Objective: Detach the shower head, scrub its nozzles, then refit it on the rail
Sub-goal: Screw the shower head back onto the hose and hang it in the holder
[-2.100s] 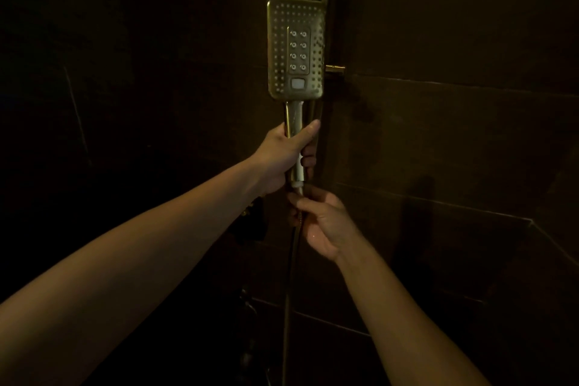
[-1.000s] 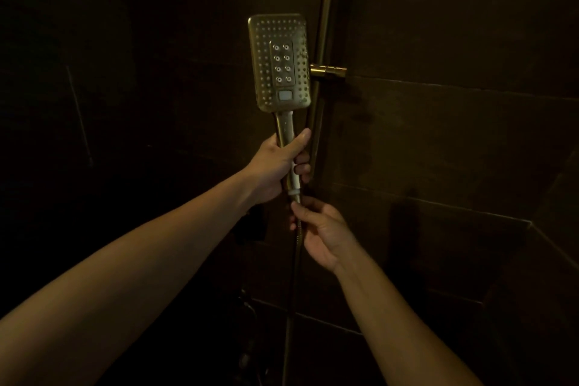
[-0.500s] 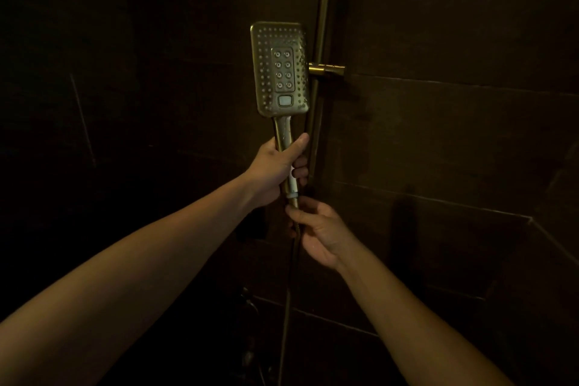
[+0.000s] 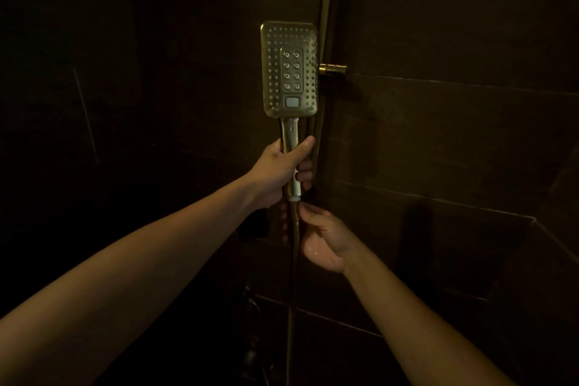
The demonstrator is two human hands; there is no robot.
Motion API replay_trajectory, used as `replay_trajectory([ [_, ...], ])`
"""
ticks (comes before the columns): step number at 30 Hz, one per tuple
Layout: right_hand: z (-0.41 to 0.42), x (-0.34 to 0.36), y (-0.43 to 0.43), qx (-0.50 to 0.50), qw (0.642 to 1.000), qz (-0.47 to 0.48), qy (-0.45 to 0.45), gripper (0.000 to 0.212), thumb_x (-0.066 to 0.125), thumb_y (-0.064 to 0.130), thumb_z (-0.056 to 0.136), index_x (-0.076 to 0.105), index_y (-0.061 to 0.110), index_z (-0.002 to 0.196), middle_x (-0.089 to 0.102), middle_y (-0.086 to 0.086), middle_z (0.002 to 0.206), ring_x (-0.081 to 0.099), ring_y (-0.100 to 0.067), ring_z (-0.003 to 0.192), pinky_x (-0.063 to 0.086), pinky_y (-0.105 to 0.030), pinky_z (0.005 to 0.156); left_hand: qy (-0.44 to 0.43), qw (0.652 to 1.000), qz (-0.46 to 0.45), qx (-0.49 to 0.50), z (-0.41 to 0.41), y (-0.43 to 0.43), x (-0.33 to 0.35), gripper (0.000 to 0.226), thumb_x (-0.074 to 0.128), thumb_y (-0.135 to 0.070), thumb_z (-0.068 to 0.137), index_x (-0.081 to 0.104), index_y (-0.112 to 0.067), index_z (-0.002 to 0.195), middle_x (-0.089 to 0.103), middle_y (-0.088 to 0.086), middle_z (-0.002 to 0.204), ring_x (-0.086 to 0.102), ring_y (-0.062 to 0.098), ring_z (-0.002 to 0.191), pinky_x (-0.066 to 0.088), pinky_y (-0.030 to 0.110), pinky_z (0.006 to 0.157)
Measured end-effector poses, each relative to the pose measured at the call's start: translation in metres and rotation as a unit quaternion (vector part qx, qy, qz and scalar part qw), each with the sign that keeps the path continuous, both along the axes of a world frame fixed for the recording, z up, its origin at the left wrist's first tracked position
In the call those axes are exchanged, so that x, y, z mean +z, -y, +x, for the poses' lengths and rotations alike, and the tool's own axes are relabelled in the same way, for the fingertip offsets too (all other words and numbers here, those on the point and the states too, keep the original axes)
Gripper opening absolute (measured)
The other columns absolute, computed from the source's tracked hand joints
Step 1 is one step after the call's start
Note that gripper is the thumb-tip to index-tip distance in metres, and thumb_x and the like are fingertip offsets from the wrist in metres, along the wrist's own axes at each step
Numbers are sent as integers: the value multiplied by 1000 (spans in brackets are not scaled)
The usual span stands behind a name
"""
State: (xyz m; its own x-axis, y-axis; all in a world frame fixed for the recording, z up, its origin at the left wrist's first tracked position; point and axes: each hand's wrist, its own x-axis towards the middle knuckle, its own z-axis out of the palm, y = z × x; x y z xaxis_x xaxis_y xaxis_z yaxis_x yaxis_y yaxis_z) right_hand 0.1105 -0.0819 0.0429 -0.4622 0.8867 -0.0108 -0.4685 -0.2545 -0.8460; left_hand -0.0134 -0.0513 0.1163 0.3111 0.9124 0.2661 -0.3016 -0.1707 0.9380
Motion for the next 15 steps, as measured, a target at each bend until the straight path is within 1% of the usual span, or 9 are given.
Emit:
replay_trajectory([
  [2,0,0,-1,-8,1000,2,-6,19,56,9,81,75,8,86,69,-8,84,60,-19,76,42,-31,69,1,1000,1,-5,0,0,1,15,57,-26,98,48,-20,88,42,-3,64,43,10,54,42,30,59],
  [5,-2,-4,-3,-37,999,-7,-8,14,59,5,78,66,8,89,63,-11,80,59,-20,71,42,-30,64,-4,1000,5,4,1,0,1,14,58,-26,98,48,-19,90,42,-2,65,43,11,54,43,30,57],
  [9,-2,-5,-3,-66,998,-1,-20,20,67,-1,72,65,9,90,68,-10,81,61,-20,73,44,-32,67,0,1000,16,20,1,-1,0,17,57,-26,98,49,-19,85,44,-3,63,43,11,54,41,30,57],
  [12,-4,-1,0,-112,992,39,46,25,69,-8,74,62,8,92,68,-7,85,64,-18,75,49,-33,67,-9,999,15,27,0,-3,-2,16,59,-27,97,50,-19,87,47,-4,62,45,12,54,43,31,57],
  [15,-5,1,3,-147,978,79,129,23,69,-6,80,62,9,96,69,-4,88,67,-14,79,53,-30,68,-26,999,18,37,-1,-4,-4,16,60,-28,96,49,-18,89,47,-3,63,45,13,56,44,31,57],
])
